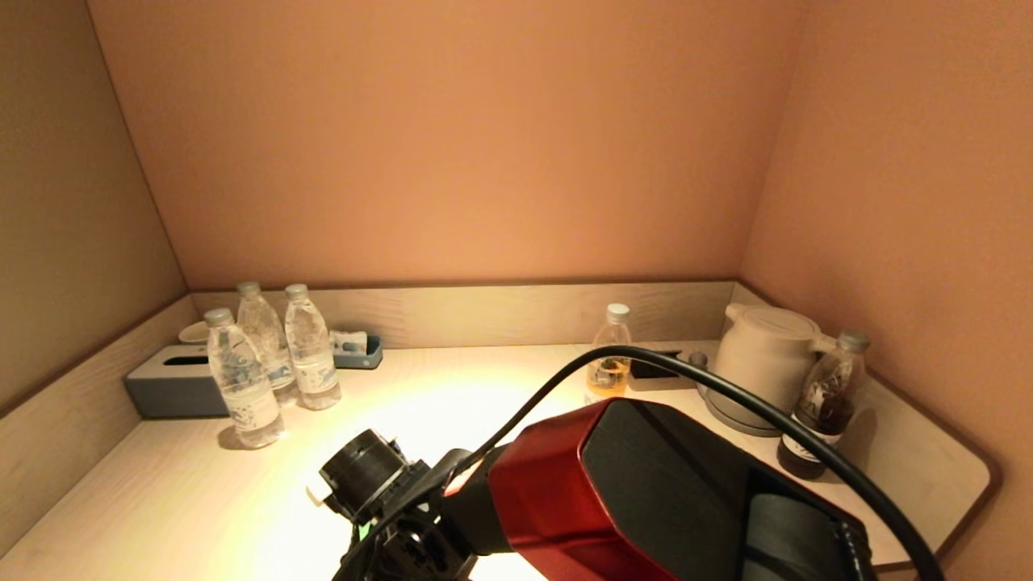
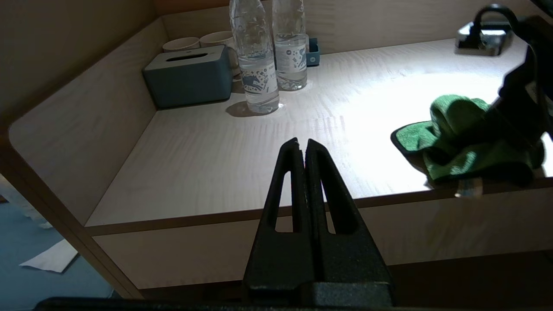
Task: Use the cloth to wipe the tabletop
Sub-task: Sweep the stains on the table
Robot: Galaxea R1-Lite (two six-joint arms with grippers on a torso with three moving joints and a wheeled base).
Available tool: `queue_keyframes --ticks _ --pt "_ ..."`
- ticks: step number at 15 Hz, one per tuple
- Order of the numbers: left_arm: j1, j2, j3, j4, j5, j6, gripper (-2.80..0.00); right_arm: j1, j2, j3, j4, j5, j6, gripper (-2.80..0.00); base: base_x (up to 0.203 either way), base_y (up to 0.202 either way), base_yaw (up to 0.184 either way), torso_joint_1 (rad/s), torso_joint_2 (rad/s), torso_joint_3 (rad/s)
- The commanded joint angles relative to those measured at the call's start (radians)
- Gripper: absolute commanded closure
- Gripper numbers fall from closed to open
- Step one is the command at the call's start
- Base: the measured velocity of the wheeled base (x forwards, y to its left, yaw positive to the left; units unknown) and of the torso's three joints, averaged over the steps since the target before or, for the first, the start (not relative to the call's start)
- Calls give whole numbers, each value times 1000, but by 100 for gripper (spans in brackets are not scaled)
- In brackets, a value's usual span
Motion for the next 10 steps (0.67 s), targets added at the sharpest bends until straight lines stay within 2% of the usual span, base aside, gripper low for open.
queue_keyframes --ticks 1,3,10 --pt "-2 0 0 0 0 0 0 -3 54 -110 3 -1 0 0 0 0 0 0 0 0" --pt "0 0 0 0 0 0 0 -39 118 -207 15 -4 -8 0 0 0 0 0 0 0" --pt "0 0 1 0 0 0 0 -190 128 -167 58 -45 -3 0 0 0 0 0 0 0"
